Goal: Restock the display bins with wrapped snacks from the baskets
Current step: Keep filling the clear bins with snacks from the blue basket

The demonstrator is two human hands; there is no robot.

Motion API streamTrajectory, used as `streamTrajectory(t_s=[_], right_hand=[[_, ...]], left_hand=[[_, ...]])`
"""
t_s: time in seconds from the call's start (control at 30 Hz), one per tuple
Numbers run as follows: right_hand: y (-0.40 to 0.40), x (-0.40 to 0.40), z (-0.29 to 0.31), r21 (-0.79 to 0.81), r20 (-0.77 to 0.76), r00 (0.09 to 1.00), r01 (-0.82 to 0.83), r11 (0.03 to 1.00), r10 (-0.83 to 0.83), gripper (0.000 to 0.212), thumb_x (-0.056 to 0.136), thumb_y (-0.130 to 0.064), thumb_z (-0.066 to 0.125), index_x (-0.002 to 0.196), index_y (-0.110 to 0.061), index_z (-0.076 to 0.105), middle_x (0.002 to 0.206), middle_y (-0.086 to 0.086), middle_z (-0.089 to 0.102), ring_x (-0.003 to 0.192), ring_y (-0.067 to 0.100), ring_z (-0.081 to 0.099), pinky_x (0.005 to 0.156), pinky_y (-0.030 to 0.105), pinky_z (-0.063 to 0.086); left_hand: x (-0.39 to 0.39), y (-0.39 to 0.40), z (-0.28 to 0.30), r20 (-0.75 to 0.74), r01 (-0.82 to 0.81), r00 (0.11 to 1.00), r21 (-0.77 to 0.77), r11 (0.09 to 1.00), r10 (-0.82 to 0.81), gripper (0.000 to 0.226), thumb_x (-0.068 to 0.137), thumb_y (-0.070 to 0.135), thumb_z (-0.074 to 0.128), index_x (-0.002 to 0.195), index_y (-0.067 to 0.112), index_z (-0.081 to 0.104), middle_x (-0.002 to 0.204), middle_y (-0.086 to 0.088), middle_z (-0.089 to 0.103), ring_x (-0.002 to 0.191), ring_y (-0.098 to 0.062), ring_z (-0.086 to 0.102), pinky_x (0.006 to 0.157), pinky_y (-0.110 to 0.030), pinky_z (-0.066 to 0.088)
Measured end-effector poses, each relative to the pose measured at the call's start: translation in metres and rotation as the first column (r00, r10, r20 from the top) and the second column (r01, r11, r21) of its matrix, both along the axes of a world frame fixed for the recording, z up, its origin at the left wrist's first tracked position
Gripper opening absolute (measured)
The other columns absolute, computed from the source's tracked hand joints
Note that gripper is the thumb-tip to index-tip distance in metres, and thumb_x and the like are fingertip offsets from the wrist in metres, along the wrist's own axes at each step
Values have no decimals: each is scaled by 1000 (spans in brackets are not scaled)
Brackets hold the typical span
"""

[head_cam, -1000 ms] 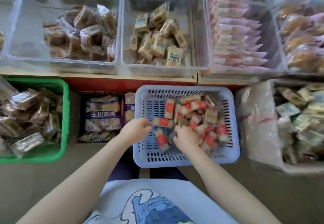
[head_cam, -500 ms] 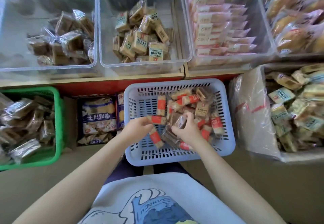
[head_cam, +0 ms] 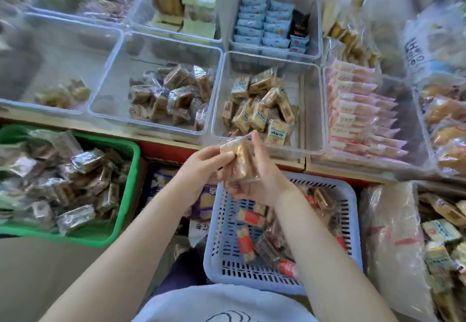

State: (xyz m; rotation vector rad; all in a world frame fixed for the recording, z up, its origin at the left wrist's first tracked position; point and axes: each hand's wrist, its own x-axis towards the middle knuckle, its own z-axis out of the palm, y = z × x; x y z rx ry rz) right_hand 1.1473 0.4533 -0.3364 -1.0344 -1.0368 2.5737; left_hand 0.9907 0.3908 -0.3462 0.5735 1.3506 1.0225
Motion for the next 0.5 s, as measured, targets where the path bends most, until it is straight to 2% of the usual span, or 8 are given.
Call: streamTrajectory(t_s=[0.07, 0.17, 0.2, 0.27, 0.3, 0.37, 0.43, 0.5], right_hand=[[17, -32, 7, 98, 61, 994, -93, 991, 87, 65, 98, -62, 47, 123, -5, 64, 104, 26, 63, 75, 29, 62, 58, 31, 50], [39, -81, 5, 252, 189, 980, -111, 961, 63, 37, 101, -31, 60, 126, -4, 62, 114, 25, 70, 89, 33, 71, 71, 37, 58], [46, -97, 5, 308, 223, 974, -95, 946, 25, 32, 100, -27, 61, 123, -4, 61, 111, 23, 72, 91, 34, 72, 70, 37, 59], [62, -128, -3, 452, 297, 951, -65, 889, -81, 32, 99, -27, 64, 123, -6, 60, 104, 18, 74, 88, 33, 74, 69, 39, 60], [72, -143, -8, 552, 344, 926, -68, 831, -153, 35, 98, -29, 64, 127, -10, 59, 102, 12, 75, 88, 31, 74, 72, 42, 61], [91, -173, -20, 771, 428, 843, -153, 618, -325, 42, 97, -33, 59, 138, -23, 54, 115, 1, 71, 102, 24, 70, 89, 44, 58], [107, -202, -31, 893, 426, 788, -286, 348, -444, 49, 100, -23, 51, 149, -26, 44, 139, 2, 58, 126, 21, 54, 107, 36, 43], [118, -230, -49, 882, 466, 774, -442, 162, -429, 56, 101, -10, 46, 155, -18, 35, 154, 9, 41, 143, 24, 35, 118, 35, 29]], left_hand=[[-33, 3, 4, 34, -118, 993, 28, 993, 117, 28, 91, 22, 71, 113, 5, 70, 96, -11, 74, 83, -21, 69, 75, -30, 55], [-80, 12, -1, -21, -306, 951, 71, 949, 308, 24, 87, 30, 76, 103, 12, 74, 96, -5, 76, 92, -21, 70, 87, -34, 55], [-94, 16, -5, -114, -350, 927, 78, 933, 357, 23, 87, 36, 76, 99, 17, 74, 93, -1, 76, 92, -20, 69, 86, -34, 55], [-116, 21, -16, -405, -369, 832, 104, 924, 378, 21, 93, 41, 66, 100, 22, 72, 98, 6, 73, 100, -17, 66, 86, -30, 50], [-125, 22, -23, -564, -317, 756, 130, 940, 332, 23, 97, 38, 61, 109, 21, 70, 109, 5, 70, 110, -17, 62, 91, -31, 46], [-136, 21, -41, -822, -92, 545, 139, 986, 167, 40, 100, 35, 55, 133, 14, 60, 137, -4, 59, 133, -21, 48, 111, -36, 37], [-140, 15, -60, -939, 107, 343, 11, 994, -26, 56, 100, 39, 52, 149, 14, 44, 158, -7, 38, 151, -25, 22, 123, -42, 20], [-141, 7, -74, -965, 206, 219, -101, 973, -146, 65, 99, 39, 49, 157, 20, 27, 166, -5, 18, 155, -23, -2, 125, -45, 9]])
